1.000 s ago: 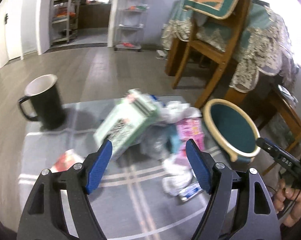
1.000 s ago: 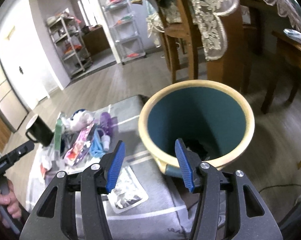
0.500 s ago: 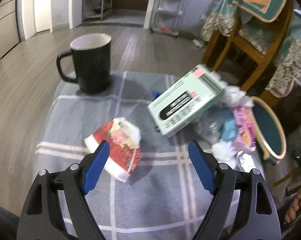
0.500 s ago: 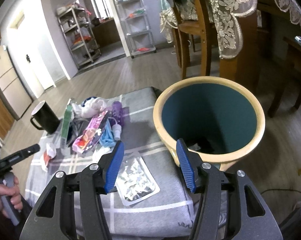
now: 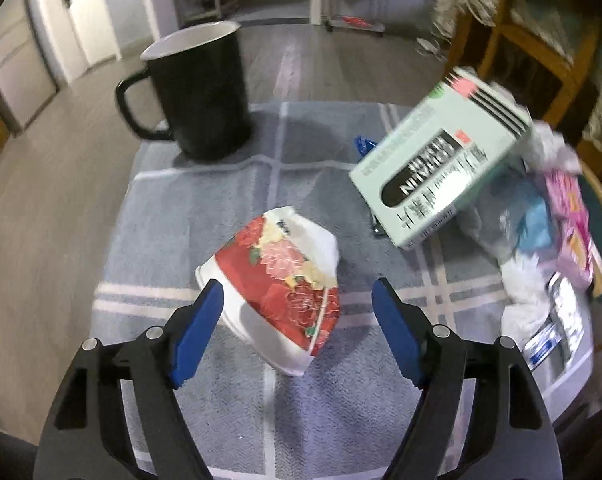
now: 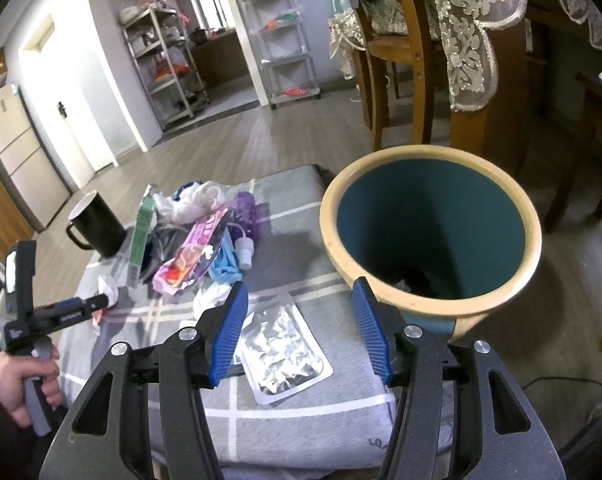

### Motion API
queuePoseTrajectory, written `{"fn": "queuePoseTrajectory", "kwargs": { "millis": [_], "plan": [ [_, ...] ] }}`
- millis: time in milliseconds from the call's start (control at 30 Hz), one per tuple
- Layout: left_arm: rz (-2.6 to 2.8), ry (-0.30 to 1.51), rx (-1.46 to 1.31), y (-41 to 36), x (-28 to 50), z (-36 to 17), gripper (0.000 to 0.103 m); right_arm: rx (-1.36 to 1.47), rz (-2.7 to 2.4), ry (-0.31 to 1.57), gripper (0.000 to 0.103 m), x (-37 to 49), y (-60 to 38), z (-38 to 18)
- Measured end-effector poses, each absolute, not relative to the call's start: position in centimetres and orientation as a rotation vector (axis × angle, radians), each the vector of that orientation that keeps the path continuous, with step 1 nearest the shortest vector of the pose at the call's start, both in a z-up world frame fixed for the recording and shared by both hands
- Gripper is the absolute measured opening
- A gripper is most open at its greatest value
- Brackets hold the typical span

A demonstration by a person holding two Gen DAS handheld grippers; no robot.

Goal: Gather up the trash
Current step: 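Move the left gripper back to the red paper cup on the cloth, then grasp the red paper cup with the left gripper while the right gripper grasps a white tissue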

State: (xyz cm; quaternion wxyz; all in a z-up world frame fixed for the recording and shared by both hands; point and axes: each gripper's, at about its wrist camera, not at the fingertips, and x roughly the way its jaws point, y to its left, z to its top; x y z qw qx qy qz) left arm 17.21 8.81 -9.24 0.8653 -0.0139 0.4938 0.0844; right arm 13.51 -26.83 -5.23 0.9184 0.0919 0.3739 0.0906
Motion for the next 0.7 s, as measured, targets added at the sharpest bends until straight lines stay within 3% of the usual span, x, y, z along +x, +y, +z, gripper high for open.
{"fn": "queuePoseTrajectory", "kwargs": {
  "millis": [67,233,400,467,533,700],
  "plan": [
    [0.184,1.059,0.026,8.2,17.5,-9.9,0.075,0.195,0.196,0.779,0.056,13.6,-26.6,-5.5],
    [0.23,1.098,0.1,8.0,18.1,-11.2,0.058,0.199,0.228,0.794,0.056,13.6,-26.1,-5.7],
    [0.219,1.074,0.088,8.2,18.0,-10.9,0.049,0.213,0.243,0.807,0.056,13.6,-26.0,-6.0],
    [0.21,1.067,0.085,8.1,17.9,-10.8,0.042,0.215,0.242,0.806,0.056,13.6,-26.0,-6.0],
    [0.215,1.056,0.077,8.2,17.8,-10.5,0.028,0.213,0.241,0.805,0.056,13.7,-25.9,-6.1],
    [0.215,1.034,0.056,8.1,17.4,-9.8,0.019,0.227,0.237,0.801,0.056,13.7,-25.9,-6.2]
  ]
}}
